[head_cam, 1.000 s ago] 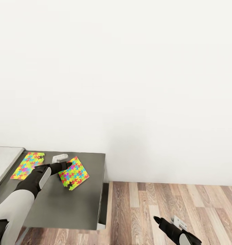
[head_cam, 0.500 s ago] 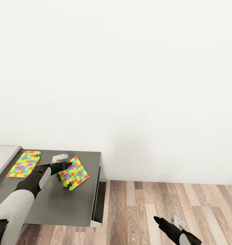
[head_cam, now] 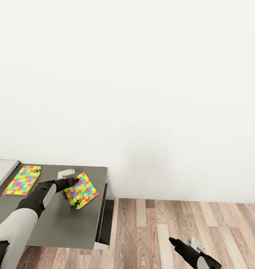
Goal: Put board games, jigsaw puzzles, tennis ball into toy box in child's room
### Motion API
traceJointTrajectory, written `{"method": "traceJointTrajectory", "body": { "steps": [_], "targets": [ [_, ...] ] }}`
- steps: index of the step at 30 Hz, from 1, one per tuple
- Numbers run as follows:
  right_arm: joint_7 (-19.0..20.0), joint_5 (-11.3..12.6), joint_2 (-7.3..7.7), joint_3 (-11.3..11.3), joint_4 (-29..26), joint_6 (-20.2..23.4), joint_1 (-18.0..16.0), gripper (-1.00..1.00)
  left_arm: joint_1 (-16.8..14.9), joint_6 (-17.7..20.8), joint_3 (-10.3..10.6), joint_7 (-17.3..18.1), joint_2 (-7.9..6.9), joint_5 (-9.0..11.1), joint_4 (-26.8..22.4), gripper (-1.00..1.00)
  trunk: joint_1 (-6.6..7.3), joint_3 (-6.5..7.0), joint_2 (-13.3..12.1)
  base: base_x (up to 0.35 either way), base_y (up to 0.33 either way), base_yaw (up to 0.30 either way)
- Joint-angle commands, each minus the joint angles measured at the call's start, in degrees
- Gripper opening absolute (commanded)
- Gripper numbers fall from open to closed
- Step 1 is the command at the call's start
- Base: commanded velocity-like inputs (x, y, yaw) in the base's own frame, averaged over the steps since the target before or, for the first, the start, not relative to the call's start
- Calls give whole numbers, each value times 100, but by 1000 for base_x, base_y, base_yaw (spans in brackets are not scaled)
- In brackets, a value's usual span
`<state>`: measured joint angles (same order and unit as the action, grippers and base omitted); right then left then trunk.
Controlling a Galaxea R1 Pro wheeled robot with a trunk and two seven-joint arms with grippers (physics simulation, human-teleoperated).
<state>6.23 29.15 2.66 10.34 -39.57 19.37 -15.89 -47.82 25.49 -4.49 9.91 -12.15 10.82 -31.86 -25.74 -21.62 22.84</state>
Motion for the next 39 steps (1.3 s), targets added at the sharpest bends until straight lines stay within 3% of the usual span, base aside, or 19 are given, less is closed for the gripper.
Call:
{"method": "traceJointTrajectory", "body": {
  "steps": [1,29,39],
  "targets": [
    [19,20,-2,21,-7,39,-2,100,1,44,-17,20,2,8,171,100,-4,-7,8,0,-1,0],
    [19,20,-4,21,-7,59,-2,100,1,49,-21,38,-1,18,171,100,-4,-1,8,0,0,0],
    [19,20,-4,21,-7,59,-2,100,1,61,-28,479,-12,14,171,100,-4,-1,8,0,0,0]
  ]
}}
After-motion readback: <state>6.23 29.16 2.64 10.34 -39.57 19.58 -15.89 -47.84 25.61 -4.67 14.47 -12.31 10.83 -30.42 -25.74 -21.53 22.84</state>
